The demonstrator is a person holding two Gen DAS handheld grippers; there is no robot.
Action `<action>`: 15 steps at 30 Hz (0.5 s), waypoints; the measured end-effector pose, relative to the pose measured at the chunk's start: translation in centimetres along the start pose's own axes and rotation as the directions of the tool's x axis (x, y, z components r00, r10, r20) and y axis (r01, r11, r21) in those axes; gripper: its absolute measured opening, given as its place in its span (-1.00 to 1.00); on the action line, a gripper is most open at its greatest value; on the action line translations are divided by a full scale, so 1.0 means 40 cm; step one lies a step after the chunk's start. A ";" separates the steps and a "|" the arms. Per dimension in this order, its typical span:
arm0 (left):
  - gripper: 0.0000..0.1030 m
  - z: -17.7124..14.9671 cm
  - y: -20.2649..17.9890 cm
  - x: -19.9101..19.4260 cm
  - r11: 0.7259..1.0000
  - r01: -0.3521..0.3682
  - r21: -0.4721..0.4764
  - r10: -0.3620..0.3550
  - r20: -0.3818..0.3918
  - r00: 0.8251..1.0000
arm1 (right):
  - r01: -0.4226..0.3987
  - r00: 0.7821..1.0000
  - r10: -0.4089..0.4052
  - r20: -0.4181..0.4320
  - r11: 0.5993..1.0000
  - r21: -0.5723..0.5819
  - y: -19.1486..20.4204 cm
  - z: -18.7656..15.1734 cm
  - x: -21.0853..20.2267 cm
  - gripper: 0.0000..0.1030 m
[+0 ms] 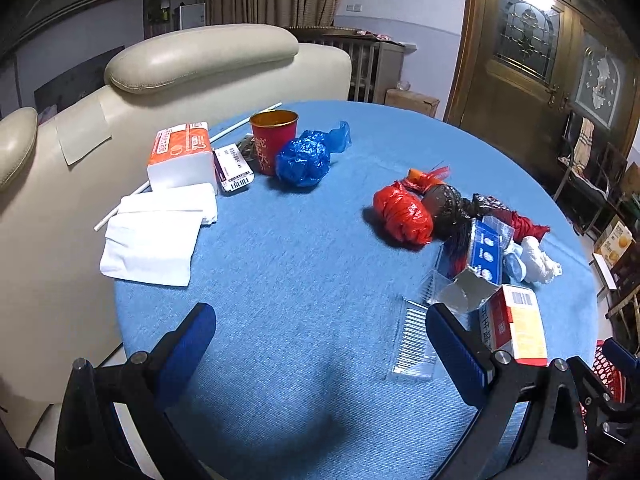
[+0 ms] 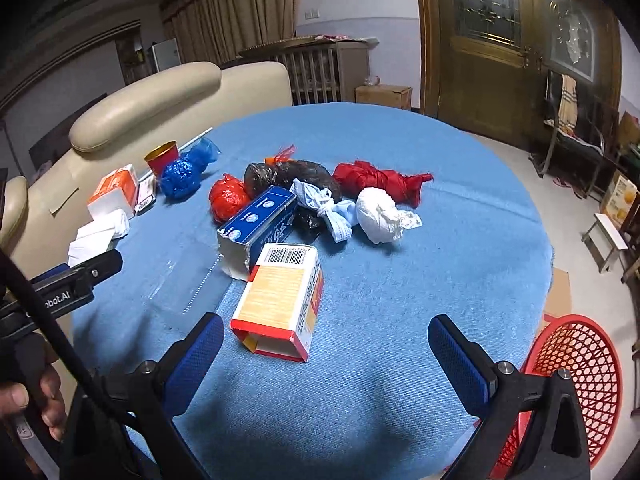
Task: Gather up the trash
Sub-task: 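Grasp the white-and-red cardboard box with the right gripper while left approaches clear container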
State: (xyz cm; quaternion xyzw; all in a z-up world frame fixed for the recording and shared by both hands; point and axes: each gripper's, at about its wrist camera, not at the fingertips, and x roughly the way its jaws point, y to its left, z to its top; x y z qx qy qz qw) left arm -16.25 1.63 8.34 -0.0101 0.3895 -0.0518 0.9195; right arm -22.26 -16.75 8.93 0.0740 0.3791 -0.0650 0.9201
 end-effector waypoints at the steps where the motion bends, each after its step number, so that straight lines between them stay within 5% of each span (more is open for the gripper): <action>1: 1.00 0.000 -0.001 -0.003 1.000 0.001 0.002 -0.001 0.003 1.000 | 0.002 1.000 -0.002 0.003 1.000 0.001 0.000 0.000 -0.003 1.00; 15: 1.00 -0.009 -0.004 -0.013 1.000 0.006 -0.001 -0.006 0.008 1.000 | 0.011 1.000 -0.011 0.005 1.000 -0.018 0.024 -0.005 0.004 1.00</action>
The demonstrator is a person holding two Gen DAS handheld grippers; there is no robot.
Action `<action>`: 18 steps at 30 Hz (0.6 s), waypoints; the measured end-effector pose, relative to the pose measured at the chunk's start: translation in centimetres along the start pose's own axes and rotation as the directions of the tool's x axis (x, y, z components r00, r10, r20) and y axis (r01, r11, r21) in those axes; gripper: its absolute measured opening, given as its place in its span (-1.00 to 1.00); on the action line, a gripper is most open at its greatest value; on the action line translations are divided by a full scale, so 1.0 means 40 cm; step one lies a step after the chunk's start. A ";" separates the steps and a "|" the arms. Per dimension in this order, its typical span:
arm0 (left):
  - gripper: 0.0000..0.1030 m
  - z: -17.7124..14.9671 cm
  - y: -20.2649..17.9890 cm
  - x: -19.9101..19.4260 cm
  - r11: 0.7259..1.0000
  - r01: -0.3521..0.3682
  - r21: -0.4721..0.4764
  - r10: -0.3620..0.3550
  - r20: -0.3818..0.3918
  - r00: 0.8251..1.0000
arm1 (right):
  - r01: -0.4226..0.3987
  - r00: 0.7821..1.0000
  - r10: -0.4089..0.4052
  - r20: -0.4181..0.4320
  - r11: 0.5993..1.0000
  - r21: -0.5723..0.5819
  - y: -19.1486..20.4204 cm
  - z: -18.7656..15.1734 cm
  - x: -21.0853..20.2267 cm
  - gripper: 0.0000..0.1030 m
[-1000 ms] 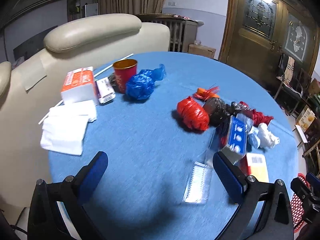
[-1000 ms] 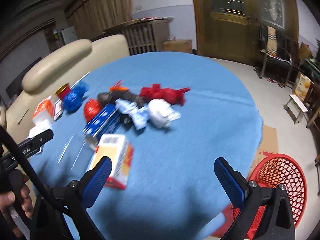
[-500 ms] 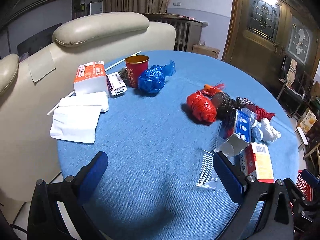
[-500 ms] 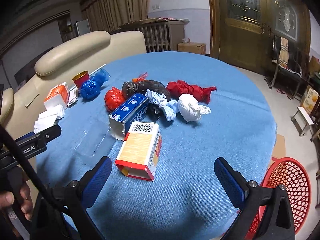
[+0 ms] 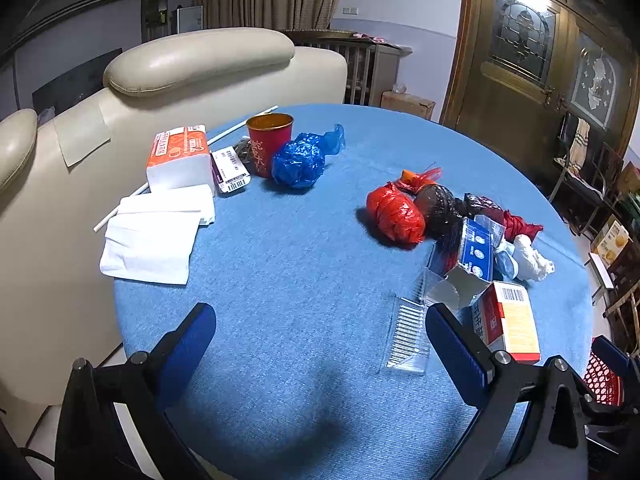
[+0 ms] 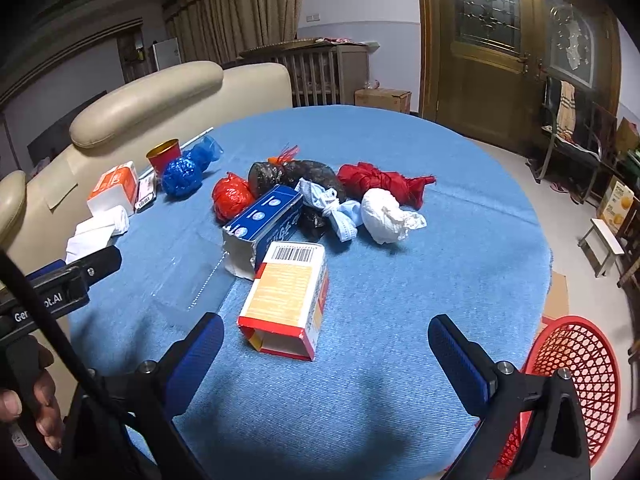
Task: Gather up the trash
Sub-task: 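Grasp the white-and-red cardboard box with the right gripper while left approaches clear container, then carry box with right gripper and clear container with left gripper into red basket, release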
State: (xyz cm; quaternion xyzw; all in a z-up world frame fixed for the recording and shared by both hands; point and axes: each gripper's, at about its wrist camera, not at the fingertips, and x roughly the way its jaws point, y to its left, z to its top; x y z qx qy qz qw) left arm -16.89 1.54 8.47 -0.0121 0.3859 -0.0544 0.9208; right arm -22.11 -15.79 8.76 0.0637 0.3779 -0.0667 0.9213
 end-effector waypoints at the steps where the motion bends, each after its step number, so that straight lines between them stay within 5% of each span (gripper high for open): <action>1: 1.00 0.000 0.005 0.001 1.000 -0.001 -0.005 0.001 -0.001 1.000 | 0.000 1.000 0.000 -0.002 1.000 -0.001 0.002 -0.001 0.003 1.00; 12: 1.00 -0.005 0.034 0.028 0.999 -0.029 -0.044 0.028 -0.019 0.999 | -0.015 0.999 0.014 -0.052 1.000 -0.012 0.046 -0.002 0.108 0.98; 15: 1.00 -0.010 0.011 0.038 1.000 -0.017 -0.017 0.016 -0.033 0.999 | -0.015 0.997 0.015 -0.077 1.000 -0.001 0.039 -0.004 0.141 0.31; 16: 1.00 -0.013 0.001 0.040 1.000 -0.011 -0.007 0.010 -0.036 0.999 | -0.018 0.996 0.019 -0.091 1.000 0.008 0.033 -0.006 0.148 -0.05; 18: 1.00 -0.017 -0.026 0.043 1.000 0.005 0.017 -0.004 -0.042 0.999 | -0.041 0.994 0.043 -0.098 0.999 0.021 0.017 -0.010 0.150 -0.05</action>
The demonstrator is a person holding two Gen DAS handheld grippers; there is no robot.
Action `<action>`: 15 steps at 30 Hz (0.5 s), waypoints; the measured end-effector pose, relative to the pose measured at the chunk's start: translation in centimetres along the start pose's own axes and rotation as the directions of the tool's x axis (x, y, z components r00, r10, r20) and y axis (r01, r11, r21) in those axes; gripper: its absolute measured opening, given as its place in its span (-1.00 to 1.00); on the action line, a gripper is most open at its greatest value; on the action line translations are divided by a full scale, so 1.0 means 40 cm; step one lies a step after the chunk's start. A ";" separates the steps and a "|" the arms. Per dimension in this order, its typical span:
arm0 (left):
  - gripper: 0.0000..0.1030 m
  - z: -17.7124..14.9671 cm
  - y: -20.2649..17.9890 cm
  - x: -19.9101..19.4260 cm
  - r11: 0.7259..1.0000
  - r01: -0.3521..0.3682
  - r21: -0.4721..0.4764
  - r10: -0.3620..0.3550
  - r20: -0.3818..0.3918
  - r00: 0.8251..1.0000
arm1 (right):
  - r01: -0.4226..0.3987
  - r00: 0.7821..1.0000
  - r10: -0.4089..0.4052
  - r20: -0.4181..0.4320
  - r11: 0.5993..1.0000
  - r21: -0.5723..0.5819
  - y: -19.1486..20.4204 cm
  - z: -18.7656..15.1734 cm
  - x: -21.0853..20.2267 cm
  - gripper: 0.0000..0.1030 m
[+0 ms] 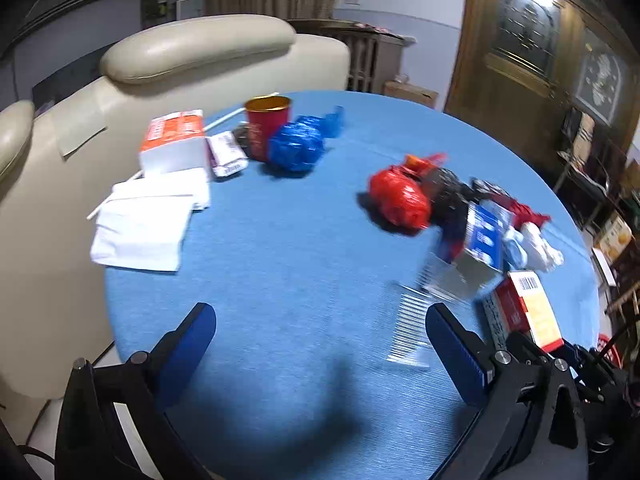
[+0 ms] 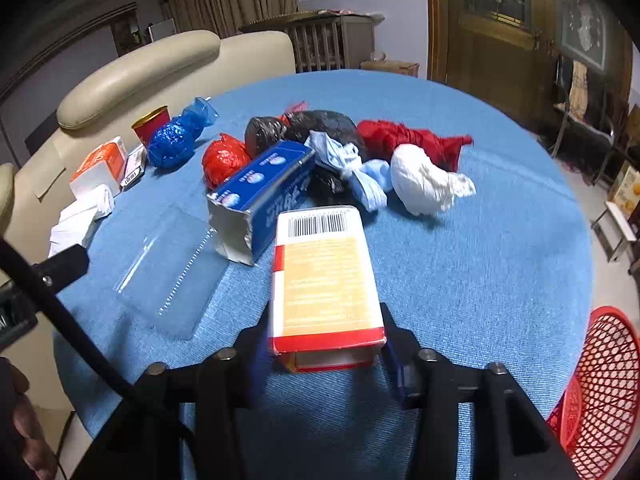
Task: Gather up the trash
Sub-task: 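Carry box with right gripper and clear container with left gripper into red basket, release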
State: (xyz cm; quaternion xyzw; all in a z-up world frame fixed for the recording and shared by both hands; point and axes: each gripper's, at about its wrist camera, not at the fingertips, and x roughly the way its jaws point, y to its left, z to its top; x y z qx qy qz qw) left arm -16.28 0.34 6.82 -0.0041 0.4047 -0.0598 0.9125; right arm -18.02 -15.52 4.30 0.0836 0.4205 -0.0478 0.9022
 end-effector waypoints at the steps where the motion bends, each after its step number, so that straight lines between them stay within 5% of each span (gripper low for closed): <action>1: 1.00 -0.003 -0.019 0.004 1.000 0.011 0.019 -0.011 -0.005 1.000 | -0.009 1.000 0.009 0.005 1.000 0.004 -0.008 -0.002 -0.006 -0.05; 11: 0.95 -0.030 -0.154 0.079 0.984 0.013 0.180 -0.003 -0.059 0.998 | -0.020 0.994 0.010 0.110 0.996 0.087 -0.132 -0.003 -0.115 -0.05; 12: 0.85 -0.033 -0.163 0.090 0.980 0.026 0.195 -0.012 -0.073 0.997 | -0.019 0.993 0.007 0.120 0.995 0.102 -0.151 -0.004 -0.128 -0.05; 14: 0.06 -0.038 -0.166 0.107 0.978 0.057 0.202 -0.034 -0.113 0.993 | -0.013 0.991 -0.004 0.133 0.991 0.130 -0.186 -0.013 -0.148 -0.05; 15: -0.13 -0.040 -0.165 0.121 0.978 0.074 0.195 -0.045 -0.145 0.988 | -0.008 0.990 -0.013 0.138 0.989 0.146 -0.206 -0.019 -0.158 -0.05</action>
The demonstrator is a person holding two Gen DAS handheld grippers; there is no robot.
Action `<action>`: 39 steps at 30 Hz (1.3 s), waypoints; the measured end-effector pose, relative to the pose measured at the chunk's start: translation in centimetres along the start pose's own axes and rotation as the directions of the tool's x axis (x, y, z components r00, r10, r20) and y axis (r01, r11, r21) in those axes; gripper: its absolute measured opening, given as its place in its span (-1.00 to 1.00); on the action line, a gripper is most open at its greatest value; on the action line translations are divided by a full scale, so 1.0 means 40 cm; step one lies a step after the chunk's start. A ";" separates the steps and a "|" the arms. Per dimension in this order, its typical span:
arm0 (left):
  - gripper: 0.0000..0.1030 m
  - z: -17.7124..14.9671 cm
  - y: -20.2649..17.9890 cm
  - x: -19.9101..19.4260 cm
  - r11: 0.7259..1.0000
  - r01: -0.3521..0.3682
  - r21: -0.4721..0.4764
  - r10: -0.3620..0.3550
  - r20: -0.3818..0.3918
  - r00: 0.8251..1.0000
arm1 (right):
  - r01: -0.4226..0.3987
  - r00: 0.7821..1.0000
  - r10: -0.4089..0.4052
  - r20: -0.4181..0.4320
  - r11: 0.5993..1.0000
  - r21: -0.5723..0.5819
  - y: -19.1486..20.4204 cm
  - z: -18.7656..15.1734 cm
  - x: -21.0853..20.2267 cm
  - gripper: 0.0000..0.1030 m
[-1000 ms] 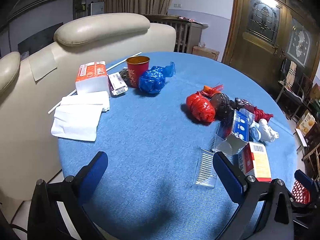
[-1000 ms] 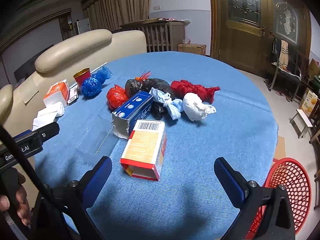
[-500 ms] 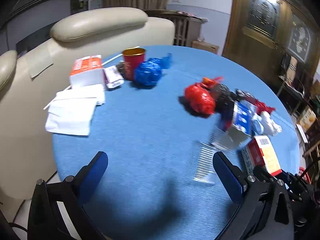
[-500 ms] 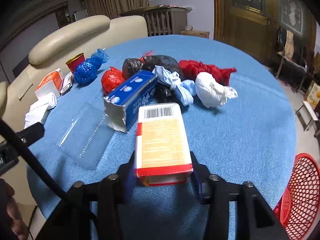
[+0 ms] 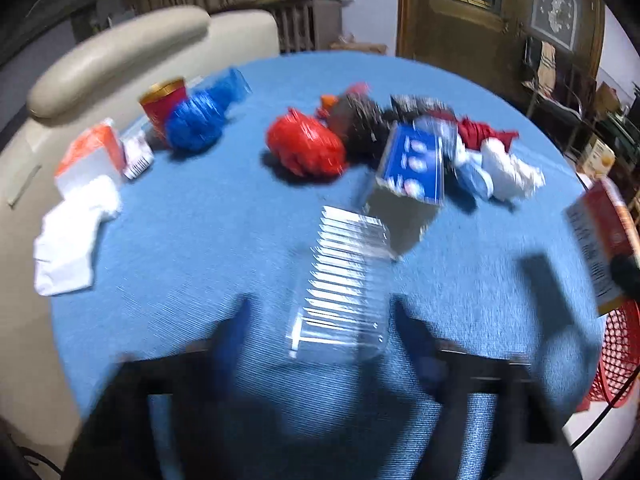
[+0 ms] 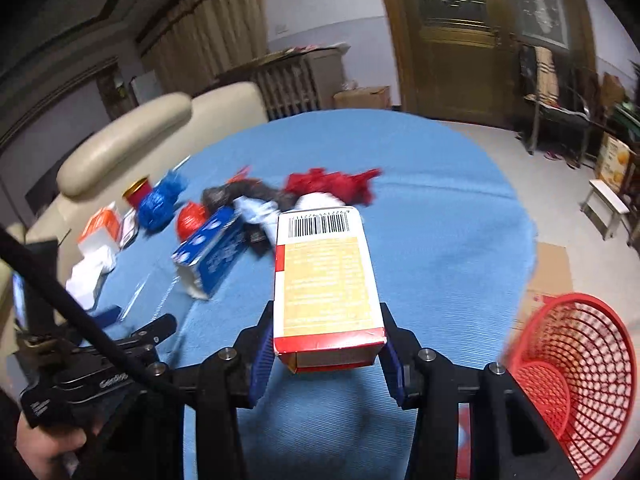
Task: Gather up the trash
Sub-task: 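Carry box with right gripper and clear container with left gripper into red basket, release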
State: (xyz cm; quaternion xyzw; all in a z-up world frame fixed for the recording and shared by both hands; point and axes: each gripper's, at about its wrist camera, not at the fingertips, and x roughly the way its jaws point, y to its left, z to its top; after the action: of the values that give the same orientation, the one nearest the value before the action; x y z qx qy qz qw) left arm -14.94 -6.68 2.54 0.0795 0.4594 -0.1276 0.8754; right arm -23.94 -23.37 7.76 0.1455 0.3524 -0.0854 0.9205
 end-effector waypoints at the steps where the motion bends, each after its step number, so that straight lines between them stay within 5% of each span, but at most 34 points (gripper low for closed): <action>1: -0.12 -0.001 0.004 0.003 1.000 0.009 -0.005 -0.009 -0.007 1.000 | 0.010 1.000 -0.010 0.005 1.000 0.021 -0.025 -0.002 -0.011 -0.05; 11: -0.17 -0.005 -0.009 -0.104 0.998 0.063 0.011 -0.064 0.083 0.995 | 0.140 0.989 -0.147 0.020 0.969 0.205 -0.274 -0.049 -0.109 -0.05; 22: -0.17 0.032 -0.168 -0.208 0.972 0.184 0.145 -0.207 0.163 0.965 | 0.286 0.952 -0.307 0.015 0.902 0.323 -0.475 -0.106 -0.199 -0.05; 26: -0.18 0.048 -0.265 -0.230 0.945 0.238 0.225 -0.277 0.164 0.947 | 0.321 0.941 -0.339 -0.010 0.880 0.351 -0.533 -0.124 -0.207 -0.05; 39: -0.17 0.029 -0.615 -0.255 0.790 0.414 0.453 -0.485 0.049 0.873 | 0.354 0.933 -0.351 -0.080 0.856 0.375 -0.623 -0.169 -0.173 0.00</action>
State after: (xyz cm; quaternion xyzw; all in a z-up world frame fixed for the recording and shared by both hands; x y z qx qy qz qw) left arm -26.87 -28.92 11.09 0.1471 0.3524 -0.4364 0.8147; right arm -39.74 -44.27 2.45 0.2561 0.3534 -0.3191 0.8412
